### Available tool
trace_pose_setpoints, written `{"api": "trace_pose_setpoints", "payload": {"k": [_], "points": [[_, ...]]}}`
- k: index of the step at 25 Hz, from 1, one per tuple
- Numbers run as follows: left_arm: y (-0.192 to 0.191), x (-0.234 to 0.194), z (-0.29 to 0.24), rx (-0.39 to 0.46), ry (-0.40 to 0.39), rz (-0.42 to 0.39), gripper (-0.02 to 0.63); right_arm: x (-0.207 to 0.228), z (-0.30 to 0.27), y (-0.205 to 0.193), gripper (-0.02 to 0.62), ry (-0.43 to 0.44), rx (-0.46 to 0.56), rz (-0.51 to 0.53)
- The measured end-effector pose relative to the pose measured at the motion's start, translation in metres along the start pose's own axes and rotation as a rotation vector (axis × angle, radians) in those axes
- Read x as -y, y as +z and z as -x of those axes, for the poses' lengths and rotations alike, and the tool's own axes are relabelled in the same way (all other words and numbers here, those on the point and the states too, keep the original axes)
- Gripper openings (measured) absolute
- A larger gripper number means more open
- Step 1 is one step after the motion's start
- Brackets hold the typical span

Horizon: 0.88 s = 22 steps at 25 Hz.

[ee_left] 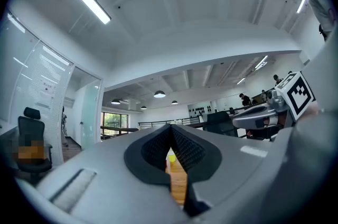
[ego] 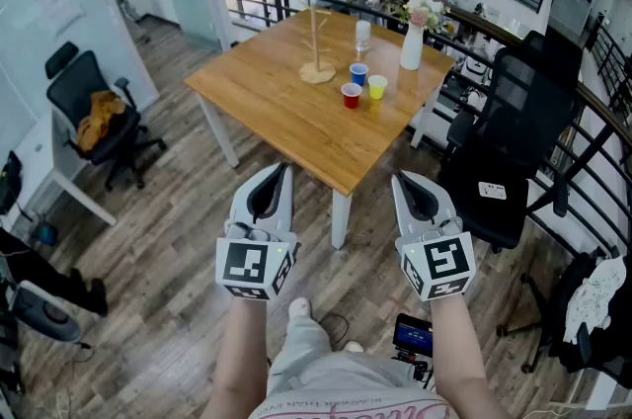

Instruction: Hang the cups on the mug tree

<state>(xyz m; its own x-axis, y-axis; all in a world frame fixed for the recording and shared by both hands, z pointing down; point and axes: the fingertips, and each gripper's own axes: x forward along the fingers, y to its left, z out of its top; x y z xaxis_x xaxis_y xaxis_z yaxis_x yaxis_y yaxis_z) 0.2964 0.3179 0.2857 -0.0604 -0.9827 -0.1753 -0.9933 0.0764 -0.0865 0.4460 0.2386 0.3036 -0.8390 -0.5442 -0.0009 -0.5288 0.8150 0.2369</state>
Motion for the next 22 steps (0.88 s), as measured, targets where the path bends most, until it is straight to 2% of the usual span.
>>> {"api": "trace_pose_setpoints", "payload": {"k": [8,13,22], "points": [[-0.013,-0.039,-0.035,-0.008,-0.007,0.007,0.011,0.008,-0.049,-0.008,0.000,-0.026,-0.008,-0.021],[-0.027,-0.082,-0.068,-0.014,-0.035,0.011,0.011,0.009,-0.100,-0.012,0.002,-0.049,0.008,-0.067],[-0.046,-0.172,-0.117,-0.015,-0.071,0.029,0.011,0.003,-0.197,-0.011,0.002,-0.118,0.004,-0.080]]}}
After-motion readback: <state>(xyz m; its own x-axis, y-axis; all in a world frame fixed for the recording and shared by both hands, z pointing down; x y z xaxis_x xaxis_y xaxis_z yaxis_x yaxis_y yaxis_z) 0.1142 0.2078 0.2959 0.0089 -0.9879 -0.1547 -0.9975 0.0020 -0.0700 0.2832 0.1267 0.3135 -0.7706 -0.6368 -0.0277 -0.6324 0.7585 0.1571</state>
